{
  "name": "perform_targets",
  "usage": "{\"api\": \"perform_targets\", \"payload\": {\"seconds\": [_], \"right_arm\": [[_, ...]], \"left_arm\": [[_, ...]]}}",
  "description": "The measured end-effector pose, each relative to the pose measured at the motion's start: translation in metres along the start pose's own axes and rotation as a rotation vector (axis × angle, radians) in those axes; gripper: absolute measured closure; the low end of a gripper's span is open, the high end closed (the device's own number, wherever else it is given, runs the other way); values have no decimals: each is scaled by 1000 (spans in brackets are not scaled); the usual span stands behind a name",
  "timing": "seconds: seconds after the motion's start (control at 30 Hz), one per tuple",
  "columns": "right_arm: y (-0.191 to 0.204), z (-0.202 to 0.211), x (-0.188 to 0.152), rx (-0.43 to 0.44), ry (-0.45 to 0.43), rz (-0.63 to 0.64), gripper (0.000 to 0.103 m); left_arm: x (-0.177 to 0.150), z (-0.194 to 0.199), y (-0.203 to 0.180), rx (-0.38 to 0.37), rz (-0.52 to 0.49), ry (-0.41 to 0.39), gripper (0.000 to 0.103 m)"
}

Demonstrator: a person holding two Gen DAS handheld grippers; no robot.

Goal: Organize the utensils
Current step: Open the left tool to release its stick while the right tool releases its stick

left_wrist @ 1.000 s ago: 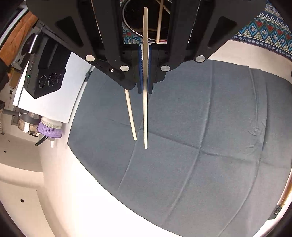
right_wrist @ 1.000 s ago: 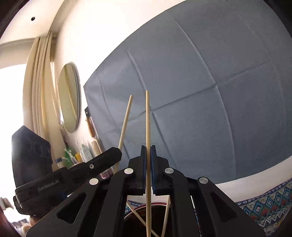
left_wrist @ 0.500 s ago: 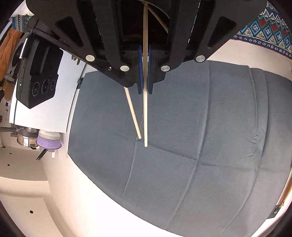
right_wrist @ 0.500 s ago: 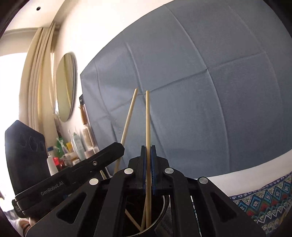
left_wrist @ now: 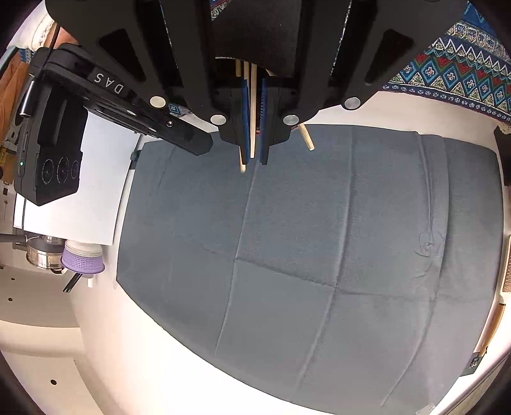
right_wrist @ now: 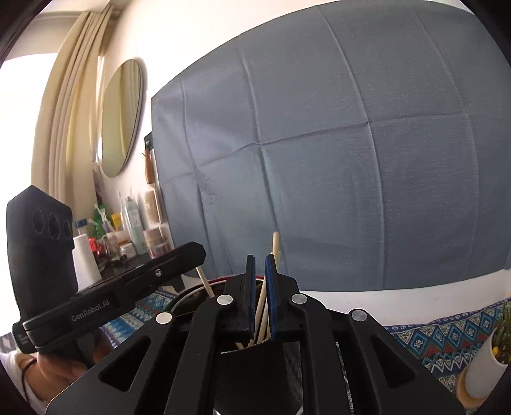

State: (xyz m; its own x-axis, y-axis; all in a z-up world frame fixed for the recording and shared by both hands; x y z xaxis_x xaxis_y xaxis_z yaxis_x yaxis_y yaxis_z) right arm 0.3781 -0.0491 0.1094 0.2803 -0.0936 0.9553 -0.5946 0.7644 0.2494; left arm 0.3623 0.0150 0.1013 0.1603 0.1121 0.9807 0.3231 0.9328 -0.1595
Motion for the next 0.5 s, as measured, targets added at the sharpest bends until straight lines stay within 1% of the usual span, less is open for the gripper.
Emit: {"api": "perform_targets", "payload": {"seconds": [0.07, 0.1, 0.13, 0.17, 0.23, 0.27, 0.3, 0.37, 0.43, 0.5], "right_arm": [[2, 7, 1, -5, 2, -1, 95], [2, 10, 1, -8, 6, -1, 95], [3, 13, 0, -11, 16, -7, 93], [2, 16, 0, -12, 25, -17, 88], [1, 21, 0, -18, 44, -43, 82], [1, 22, -1, -13, 57, -59, 77], [1, 25, -1, -10, 66, -73, 74], [1, 32, -2, -16, 79, -86, 57], [2, 38, -2, -23, 87, -84, 50], [4, 45, -4, -31, 93, -78, 43]], "left_arm": [[1, 7, -1, 7, 0, 7, 97], [0, 9, -1, 9, 2, 16, 94], [1, 12, 0, 18, 6, 19, 92], [1, 16, 1, 25, 14, 18, 91], [2, 22, 3, 35, 30, 19, 87], [2, 26, 4, 45, 36, 19, 82], [3, 29, 4, 52, 41, 18, 79], [4, 37, 5, 62, 51, 16, 75], [7, 46, 3, 63, 53, 6, 72], [8, 54, 1, 75, 49, 3, 55]]}}
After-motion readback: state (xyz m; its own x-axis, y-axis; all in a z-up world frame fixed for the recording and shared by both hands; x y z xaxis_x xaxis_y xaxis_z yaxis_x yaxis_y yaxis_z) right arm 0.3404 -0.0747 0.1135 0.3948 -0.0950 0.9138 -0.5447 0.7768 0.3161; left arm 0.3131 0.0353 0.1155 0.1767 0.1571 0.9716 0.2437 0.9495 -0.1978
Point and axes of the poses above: each gripper's, at about its wrist camera, not at the fingertips, and z roughly against the way its jaws point, y to its left, x to its top, the point moved 10 cm from there along -z, roughly the way its jaws point, and after that the axes turned 3 degrees about -z, right-handed, at the moved point
